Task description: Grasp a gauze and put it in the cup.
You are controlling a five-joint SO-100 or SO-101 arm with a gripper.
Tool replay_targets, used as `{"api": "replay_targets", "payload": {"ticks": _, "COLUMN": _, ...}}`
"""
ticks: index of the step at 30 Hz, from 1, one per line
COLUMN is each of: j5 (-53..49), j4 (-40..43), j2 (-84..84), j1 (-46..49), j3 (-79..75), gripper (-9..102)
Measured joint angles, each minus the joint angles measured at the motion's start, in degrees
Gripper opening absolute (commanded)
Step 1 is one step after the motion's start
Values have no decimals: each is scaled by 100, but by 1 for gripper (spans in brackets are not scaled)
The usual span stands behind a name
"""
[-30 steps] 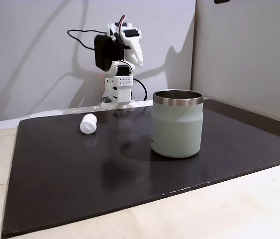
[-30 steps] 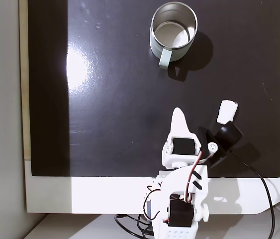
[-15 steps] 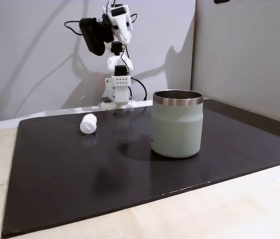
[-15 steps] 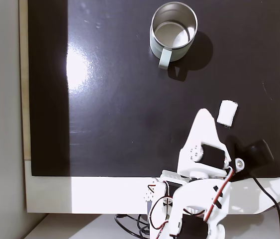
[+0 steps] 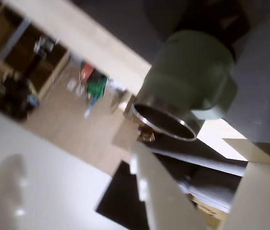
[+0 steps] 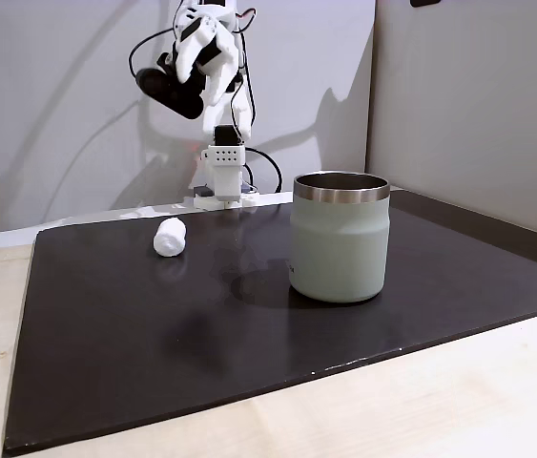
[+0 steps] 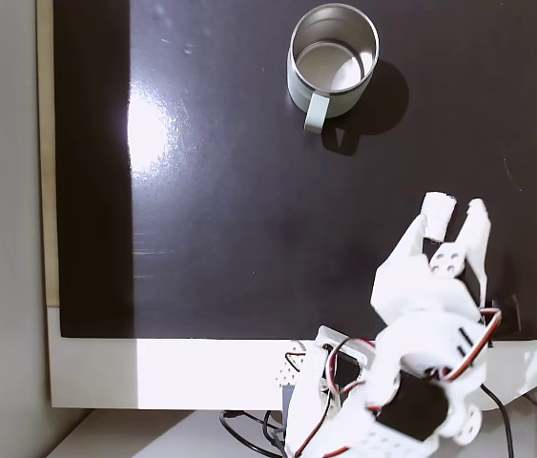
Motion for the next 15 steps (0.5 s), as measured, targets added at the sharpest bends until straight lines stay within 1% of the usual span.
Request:
{"api": "replay_targets", "payload": {"ticks": 7, "j5": 624, "j4": 360, "j2": -782, "j1": 9, "j3": -387, "gripper": 40}}
{"api": "replay_targets", "payload": {"ticks": 11, "j5": 905, "j4": 633, "j2": -905, "j1": -176, "j3": -413, "gripper": 41}}
{"api": "replay_targets", "payload": {"ticks": 15, "j5": 984, "j4": 668, "j2": -1063, "j1": -114, "j3": -413, "gripper": 37}}
